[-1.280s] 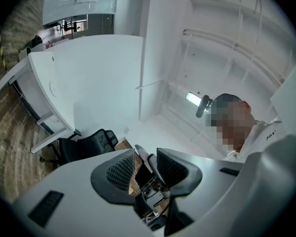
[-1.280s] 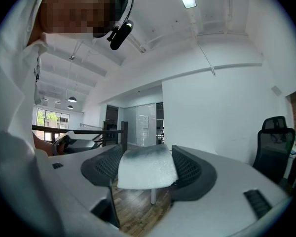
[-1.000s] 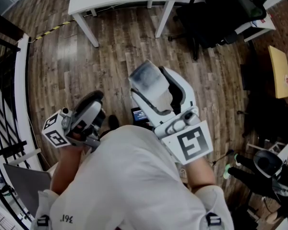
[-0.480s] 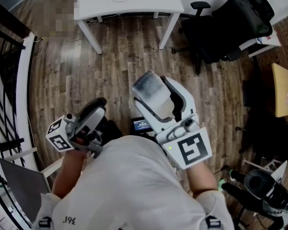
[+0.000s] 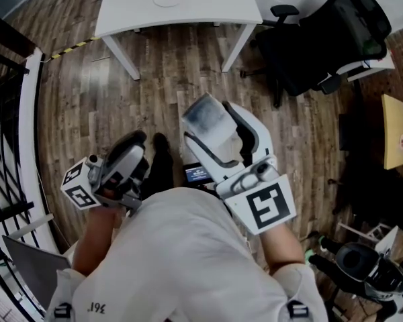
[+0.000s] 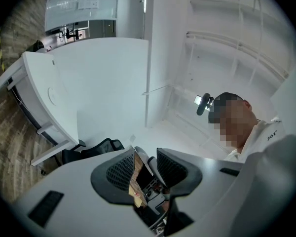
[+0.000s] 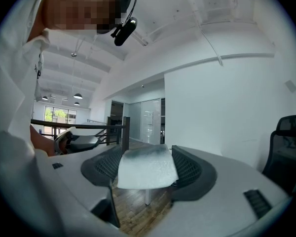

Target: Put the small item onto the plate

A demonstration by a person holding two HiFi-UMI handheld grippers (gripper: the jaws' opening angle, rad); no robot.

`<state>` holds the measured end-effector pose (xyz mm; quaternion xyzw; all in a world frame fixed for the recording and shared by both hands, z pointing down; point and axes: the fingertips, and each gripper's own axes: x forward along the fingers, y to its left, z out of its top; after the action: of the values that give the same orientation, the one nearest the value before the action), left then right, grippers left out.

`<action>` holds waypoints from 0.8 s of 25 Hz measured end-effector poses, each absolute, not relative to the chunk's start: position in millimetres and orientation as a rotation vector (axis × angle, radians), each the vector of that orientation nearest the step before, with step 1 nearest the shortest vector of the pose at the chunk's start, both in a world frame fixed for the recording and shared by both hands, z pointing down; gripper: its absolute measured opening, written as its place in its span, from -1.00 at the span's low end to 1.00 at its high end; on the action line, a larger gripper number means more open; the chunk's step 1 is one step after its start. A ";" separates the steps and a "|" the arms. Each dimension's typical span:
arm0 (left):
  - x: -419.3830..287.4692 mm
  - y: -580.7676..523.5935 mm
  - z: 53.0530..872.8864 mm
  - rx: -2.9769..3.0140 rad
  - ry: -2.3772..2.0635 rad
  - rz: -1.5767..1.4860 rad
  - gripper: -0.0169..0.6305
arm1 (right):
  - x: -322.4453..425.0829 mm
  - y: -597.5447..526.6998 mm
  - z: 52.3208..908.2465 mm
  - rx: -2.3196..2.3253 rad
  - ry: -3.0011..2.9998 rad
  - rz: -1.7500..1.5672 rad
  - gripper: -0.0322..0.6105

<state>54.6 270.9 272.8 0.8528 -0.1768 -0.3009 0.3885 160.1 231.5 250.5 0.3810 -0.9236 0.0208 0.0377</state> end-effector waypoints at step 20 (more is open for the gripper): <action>-74.6 56.3 264.9 2.182 -0.292 -0.718 -0.57 | 34.4 31.1 241.3 1.350 -2.706 0.029 0.09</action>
<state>-74.6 56.3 264.9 0.8632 -0.1155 -0.2839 0.4012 34.4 31.1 241.3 0.4455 -0.8933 0.0096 0.0587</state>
